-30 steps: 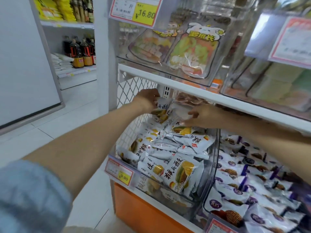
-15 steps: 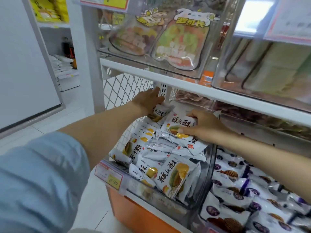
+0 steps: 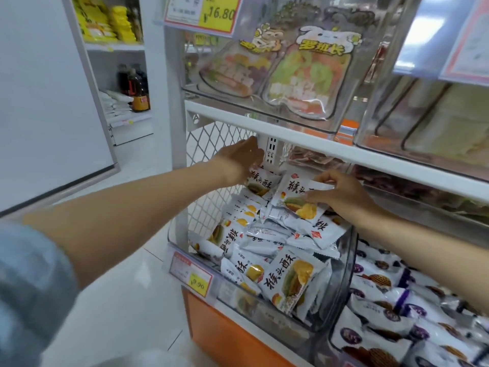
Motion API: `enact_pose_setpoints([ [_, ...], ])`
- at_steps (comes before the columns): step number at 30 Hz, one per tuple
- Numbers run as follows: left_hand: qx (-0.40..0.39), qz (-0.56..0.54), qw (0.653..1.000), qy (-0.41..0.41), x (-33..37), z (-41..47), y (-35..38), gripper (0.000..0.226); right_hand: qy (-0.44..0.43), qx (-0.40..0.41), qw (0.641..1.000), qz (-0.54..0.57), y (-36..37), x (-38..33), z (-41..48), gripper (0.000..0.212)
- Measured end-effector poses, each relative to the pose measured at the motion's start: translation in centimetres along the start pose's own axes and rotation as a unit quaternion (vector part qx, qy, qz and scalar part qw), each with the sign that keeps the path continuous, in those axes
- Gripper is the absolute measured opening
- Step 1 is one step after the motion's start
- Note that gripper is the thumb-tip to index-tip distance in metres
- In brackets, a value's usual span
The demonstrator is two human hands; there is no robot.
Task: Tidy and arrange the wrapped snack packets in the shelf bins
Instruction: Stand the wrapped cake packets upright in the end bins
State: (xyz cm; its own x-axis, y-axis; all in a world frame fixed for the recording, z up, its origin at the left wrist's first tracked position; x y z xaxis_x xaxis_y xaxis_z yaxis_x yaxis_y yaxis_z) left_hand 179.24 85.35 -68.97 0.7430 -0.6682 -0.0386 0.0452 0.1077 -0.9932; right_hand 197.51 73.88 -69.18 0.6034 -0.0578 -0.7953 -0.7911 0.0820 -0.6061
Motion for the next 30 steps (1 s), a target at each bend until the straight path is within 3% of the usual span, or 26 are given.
enact_pose_setpoints([
  [3,-0.047,-0.046,0.997,0.042,0.1,-3.1,-0.8,0.028,-0.006,0.009,1.0,0.002,0.2,-0.4,-0.1,0.032],
  [8,-0.279,-0.115,0.952,0.052,0.5,-7.2,0.6,0.03,-0.007,0.042,0.999,0.013,0.0,-1.1,-0.7,0.031],
  [11,-0.341,-0.063,0.936,0.064,0.4,-8.7,2.2,0.031,0.0,0.051,0.999,0.014,-0.3,-1.3,-1.2,0.033],
  [14,-0.345,0.041,0.936,0.063,0.5,-9.1,3.4,0.033,0.002,0.059,0.998,0.0,-0.6,-1.6,-1.9,0.035],
  [17,-0.289,0.113,0.948,0.074,0.9,-8.6,3.6,0.029,-0.005,0.06,0.998,0.002,-0.9,-1.6,-2.3,0.034],
  [20,-0.224,0.12,0.965,0.073,1.5,-7.5,3.4,0.03,-0.007,0.066,0.998,0.01,-1.0,-1.3,-2.3,0.029],
  [23,-0.226,0.112,0.964,0.077,1.6,-6.7,3.7,0.032,-0.012,0.069,0.998,0.006,-1.2,-1.1,-2.4,0.031],
  [26,-0.274,0.087,0.954,0.085,1.2,-6.7,3.9,0.048,-0.02,0.063,0.998,0.022,-1.4,-0.7,-2.4,0.03],
  [30,-0.261,0.18,0.942,0.108,1.8,-7.2,4.7,0.073,-0.038,0.057,0.997,0.028,-1.4,-0.3,-2.3,0.031],
])
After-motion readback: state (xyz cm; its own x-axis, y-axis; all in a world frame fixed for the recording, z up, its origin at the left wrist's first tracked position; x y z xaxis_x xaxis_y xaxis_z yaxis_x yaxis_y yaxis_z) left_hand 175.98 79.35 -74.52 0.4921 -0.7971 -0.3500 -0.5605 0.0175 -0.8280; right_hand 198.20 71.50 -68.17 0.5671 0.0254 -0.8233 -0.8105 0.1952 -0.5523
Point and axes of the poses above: each hand's wrist, its own z-axis towards the middle knuckle, its own y-axis out of the palm, x = y × z, the point moved 3 cm from there along z, towards the middle knuckle, and after that the axes turned 9 degrees about -x, right-handed, at the moved point
